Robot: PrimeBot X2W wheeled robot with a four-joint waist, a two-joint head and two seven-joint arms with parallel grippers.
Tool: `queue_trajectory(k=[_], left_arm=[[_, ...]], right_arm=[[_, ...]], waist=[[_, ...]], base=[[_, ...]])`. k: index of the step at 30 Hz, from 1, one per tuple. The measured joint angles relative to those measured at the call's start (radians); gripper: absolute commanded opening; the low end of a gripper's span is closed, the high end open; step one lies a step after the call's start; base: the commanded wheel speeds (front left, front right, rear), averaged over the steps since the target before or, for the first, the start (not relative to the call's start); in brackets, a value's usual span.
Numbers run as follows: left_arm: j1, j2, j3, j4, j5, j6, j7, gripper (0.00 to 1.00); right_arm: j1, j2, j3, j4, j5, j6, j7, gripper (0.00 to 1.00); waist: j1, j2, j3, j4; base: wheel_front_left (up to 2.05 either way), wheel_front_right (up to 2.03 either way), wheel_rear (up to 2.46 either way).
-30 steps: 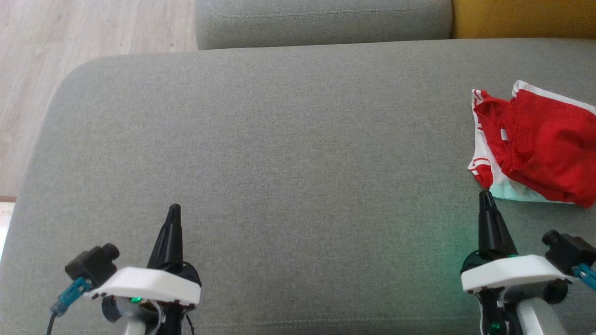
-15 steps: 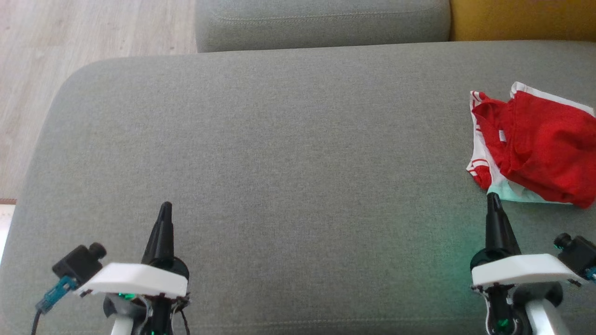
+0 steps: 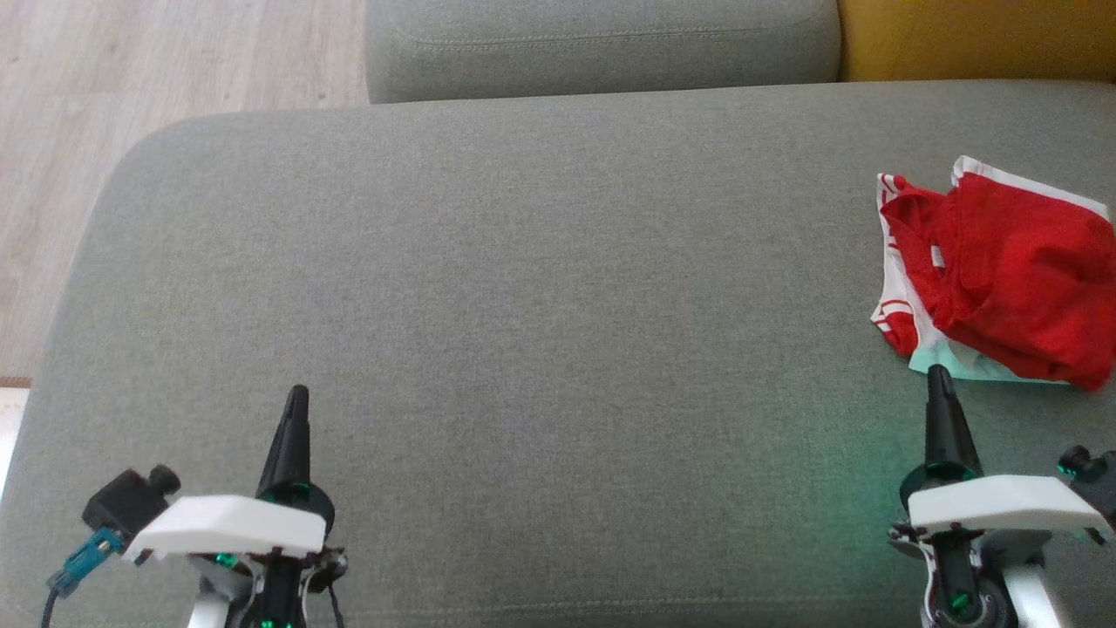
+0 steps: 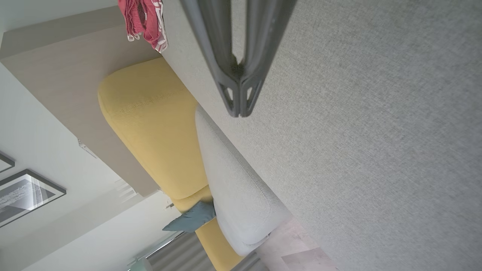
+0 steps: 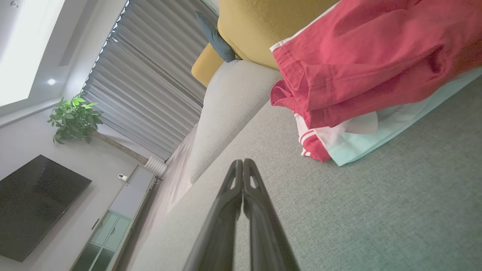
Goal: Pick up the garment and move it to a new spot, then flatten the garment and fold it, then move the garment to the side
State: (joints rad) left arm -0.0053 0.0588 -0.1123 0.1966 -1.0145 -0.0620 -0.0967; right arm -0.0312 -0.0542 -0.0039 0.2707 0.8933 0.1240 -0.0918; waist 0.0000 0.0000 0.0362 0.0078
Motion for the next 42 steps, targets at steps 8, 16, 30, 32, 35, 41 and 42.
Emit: queue_trajectory(k=[8, 16, 30, 32, 35, 41, 42], left_arm=[[-0.002, 0.000, 0.023, 0.007, -0.083, -0.008, 0.018, 0.00], [-0.008, 0.001, 0.035, 0.021, -0.167, -0.018, 0.044, 0.00], [-0.021, 0.001, 0.068, 0.036, -0.311, -0.029, 0.083, 0.00], [-0.021, 0.001, 0.073, 0.037, -0.330, -0.035, 0.088, 0.00], [-0.022, 0.001, 0.086, 0.041, -0.360, -0.036, 0.097, 0.00], [-0.026, 0.001, 0.096, 0.052, -0.421, -0.044, 0.114, 0.00], [-0.027, 0.001, 0.099, 0.053, -0.432, -0.044, 0.119, 0.00]], right_arm=[[-0.001, -0.002, -0.010, 0.000, 0.098, 0.000, 0.024, 0.00], [-0.001, -0.003, -0.021, 0.000, 0.198, 0.000, 0.043, 0.00], [-0.006, -0.003, -0.042, 0.001, 0.366, 0.000, 0.086, 0.00], [-0.006, -0.003, -0.046, 0.001, 0.390, 0.000, 0.092, 0.00], [-0.006, -0.003, -0.050, 0.001, 0.425, 0.000, 0.097, 0.00], [-0.017, -0.003, -0.063, 0.002, 0.497, 0.000, 0.113, 0.00], [-0.021, -0.003, -0.065, 0.002, 0.510, 0.000, 0.120, 0.00]], waist=[[0.0000, 0.0000, -0.004, -0.001], [0.0000, 0.0000, -0.009, -0.002], [0.0000, 0.0000, -0.017, -0.004], [0.0000, 0.0000, -0.018, -0.004], [0.0000, 0.0000, -0.019, -0.005], [0.0000, 0.0000, -0.023, -0.005], [0.0000, 0.0000, -0.023, -0.005]], base=[[0.00, 0.00, 0.00], [0.00, 0.00, 0.00], [0.00, 0.00, 0.00], [0.00, 0.00, 0.00], [0.00, 0.00, 0.00], [0.00, 0.00, 0.00], [0.00, 0.00, 0.00]])
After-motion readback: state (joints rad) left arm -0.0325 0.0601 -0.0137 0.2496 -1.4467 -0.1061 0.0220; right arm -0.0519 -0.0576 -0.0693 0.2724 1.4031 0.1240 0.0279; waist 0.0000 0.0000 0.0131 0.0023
